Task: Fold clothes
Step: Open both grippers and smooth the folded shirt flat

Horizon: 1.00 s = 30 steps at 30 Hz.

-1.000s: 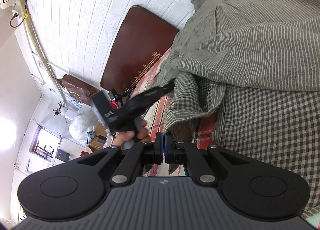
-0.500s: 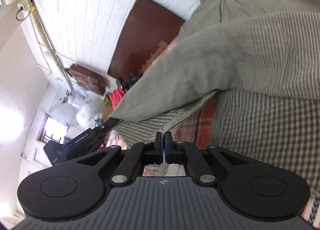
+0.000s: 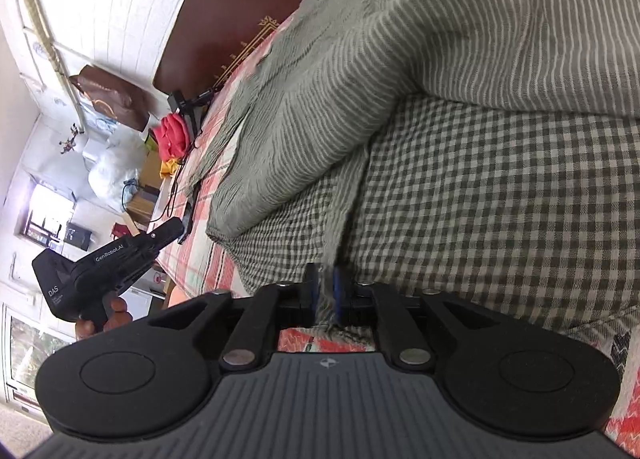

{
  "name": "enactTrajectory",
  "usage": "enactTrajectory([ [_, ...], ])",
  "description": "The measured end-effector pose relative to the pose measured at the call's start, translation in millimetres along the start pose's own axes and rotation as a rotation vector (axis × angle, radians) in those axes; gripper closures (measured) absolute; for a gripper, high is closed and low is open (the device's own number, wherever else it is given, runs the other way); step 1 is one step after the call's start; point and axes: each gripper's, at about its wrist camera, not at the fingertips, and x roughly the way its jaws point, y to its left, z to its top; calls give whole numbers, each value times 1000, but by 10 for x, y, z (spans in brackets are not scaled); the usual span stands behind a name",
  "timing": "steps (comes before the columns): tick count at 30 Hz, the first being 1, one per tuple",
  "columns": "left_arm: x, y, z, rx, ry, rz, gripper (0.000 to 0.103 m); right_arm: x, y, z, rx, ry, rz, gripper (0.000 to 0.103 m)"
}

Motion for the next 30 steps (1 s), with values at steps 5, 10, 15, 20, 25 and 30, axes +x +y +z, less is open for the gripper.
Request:
enactTrajectory([
  [5, 20, -189, -109, 143, 41, -24, 65, -9, 60, -53, -43, 10, -16, 84],
  [10, 4, -406, -233, 293, 30, -27, 41, -2, 113, -75, -70, 18, -28, 86],
  [15, 102, -458, -300, 371, 43, 46, 40, 14, 123, -83, -67, 20, -29, 87],
  [20, 125, -336, -314, 325, 45, 76, 31, 29, 132, -90, -65, 22, -30, 86],
  [25, 294, -158, -294, 221, 58, 88, 30, 44, 145, -98, -57, 22, -29, 86],
  [30, 421, -163, -304, 236, 46, 69, 41, 55, 153, -108, -46, 17, -27, 85],
])
